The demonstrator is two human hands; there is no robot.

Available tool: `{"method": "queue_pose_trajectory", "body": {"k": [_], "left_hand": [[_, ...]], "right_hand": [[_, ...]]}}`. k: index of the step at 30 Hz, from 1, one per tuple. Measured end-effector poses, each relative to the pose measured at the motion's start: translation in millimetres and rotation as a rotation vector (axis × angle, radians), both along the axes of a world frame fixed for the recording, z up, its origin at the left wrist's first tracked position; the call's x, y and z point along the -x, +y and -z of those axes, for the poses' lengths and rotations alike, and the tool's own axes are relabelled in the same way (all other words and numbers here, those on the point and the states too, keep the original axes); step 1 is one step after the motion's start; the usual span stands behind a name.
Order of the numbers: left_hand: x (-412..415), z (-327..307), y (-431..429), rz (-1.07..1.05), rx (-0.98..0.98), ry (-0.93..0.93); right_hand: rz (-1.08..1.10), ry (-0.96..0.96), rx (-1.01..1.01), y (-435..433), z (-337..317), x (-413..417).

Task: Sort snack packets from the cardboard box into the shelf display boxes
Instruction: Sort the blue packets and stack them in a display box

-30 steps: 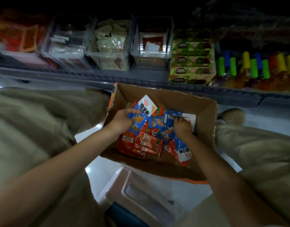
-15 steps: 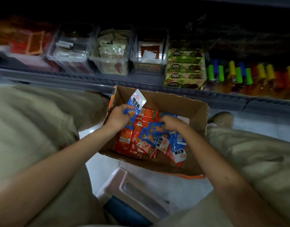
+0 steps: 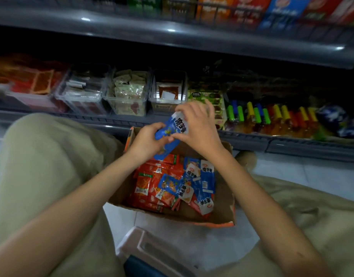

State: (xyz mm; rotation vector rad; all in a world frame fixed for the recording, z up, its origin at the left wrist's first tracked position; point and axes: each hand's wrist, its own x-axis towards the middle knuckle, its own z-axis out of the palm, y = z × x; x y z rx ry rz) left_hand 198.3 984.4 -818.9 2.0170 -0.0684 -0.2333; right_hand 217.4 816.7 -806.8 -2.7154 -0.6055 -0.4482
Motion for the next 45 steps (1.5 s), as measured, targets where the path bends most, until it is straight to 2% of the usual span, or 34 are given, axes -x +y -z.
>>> {"method": "queue_pose_trajectory", "body": {"k": [2,3,5,7,8,10,13,15,18,20,26,30,33,35,38,41,45], "left_hand": [[1.1,-15.4,-6.3,-0.096,0.165,-0.068],[3.0,-23.7,-10.7,-0.117,0.237,-0.117],[5.2,-38.3,-19.3,-0.095,0.299,-0.222],[4.1,-53.6,-28.8,-0.065,0.33,-0.278],[2.3,-60.6,-33.0,-0.064,0.349,-0.288],[-5.0,-76.2,-40.2,-0.076,0.371,-0.334],[-22.9,-102.3,-46.6,-0.041,0.375,-0.423],[-37.3,-120.9,-50.4,-0.009,0.3,-0.506],[-53.9,-151.6,-63.4,0.012,0.136,-0.676],[-63.9,-169.6,-75.8,0.051,0.094,-0.798],[-105.7,-213.0,-115.4,0.11,-0.05,-0.961],[-136.8,-208.9,-136.4,0.107,-0.268,-0.984],[-163.5,-191.3,-148.7,0.133,-0.647,-1.067],[-178.8,-184.2,-154.2,0.145,-0.843,-1.185],[-192.7,-174.9,-163.7,0.208,-0.922,-1.332],[-198.7,-163.6,-166.7,0.257,-0.948,-1.372],[-204.0,-155.5,-168.0,0.228,-0.937,-1.378]], "right_hand": [[0.161,0.009,-0.31,-6.6,-11.0,-0.3],[0.223,0.101,-0.502,-8.6,-17.9,0.1],[0.285,0.404,-0.883,-9.4,-33.8,2.0],[0.258,0.634,-1.139,-7.8,-50.9,4.2],[0.215,0.648,-1.206,-6.9,-59.5,4.8],[0.091,0.55,-1.32,-7.0,-82.9,5.2],[0.019,0.403,-1.332,-14.0,-117.1,-0.6],[0.017,0.352,-1.324,-22.9,-134.1,-6.6],[-0.03,0.36,-1.349,-37.3,-158.2,-15.4],[-0.053,0.391,-1.361,-43.7,-173.4,-21.7],[0.017,0.172,-1.404,-78.0,-209.8,-52.7],[0.055,-0.111,-1.261,-113.6,-236.0,-78.1],[0.043,-0.227,-1.25,-139.4,-247.4,-97.6],[0.028,-0.248,-1.267,-154.3,-249.7,-112.7],[0.036,-0.179,-1.39,-171.4,-242.4,-135.5],[0.019,-0.045,-1.516,-178.1,-220.9,-157.4],[0.068,-0.059,-1.405,-186.3,-205.2,-173.6]]}}
